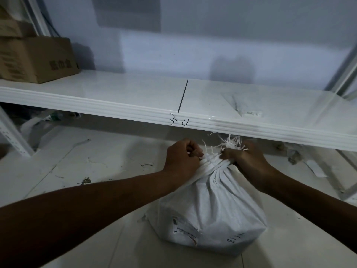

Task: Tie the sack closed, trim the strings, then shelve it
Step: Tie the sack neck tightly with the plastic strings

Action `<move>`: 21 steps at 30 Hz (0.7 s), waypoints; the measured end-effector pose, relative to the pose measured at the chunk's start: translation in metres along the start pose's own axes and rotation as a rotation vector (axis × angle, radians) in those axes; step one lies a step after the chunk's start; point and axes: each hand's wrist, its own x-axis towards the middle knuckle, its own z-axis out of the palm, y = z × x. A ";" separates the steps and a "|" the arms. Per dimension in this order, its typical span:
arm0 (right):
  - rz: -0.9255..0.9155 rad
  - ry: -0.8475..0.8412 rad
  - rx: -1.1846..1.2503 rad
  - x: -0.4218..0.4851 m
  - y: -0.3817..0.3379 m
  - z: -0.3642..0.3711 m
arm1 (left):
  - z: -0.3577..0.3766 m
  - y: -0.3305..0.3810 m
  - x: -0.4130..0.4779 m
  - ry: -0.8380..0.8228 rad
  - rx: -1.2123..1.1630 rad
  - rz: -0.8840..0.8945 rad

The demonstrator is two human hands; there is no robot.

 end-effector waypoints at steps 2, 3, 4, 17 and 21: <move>-0.113 -0.078 -0.248 -0.003 -0.004 -0.009 | -0.001 0.000 0.000 0.001 -0.008 0.008; -0.192 -0.119 -0.393 -0.004 -0.007 -0.013 | 0.000 0.001 0.000 0.000 -0.008 0.008; -0.287 -0.147 -0.513 -0.006 -0.010 -0.017 | 0.000 0.001 -0.001 0.002 -0.007 0.007; -0.824 -0.311 -0.969 -0.018 -0.003 -0.020 | -0.001 0.003 -0.005 -0.034 -0.031 -0.008; -0.668 -0.142 -0.899 -0.007 -0.002 0.000 | 0.000 0.006 -0.006 -0.030 -0.005 0.039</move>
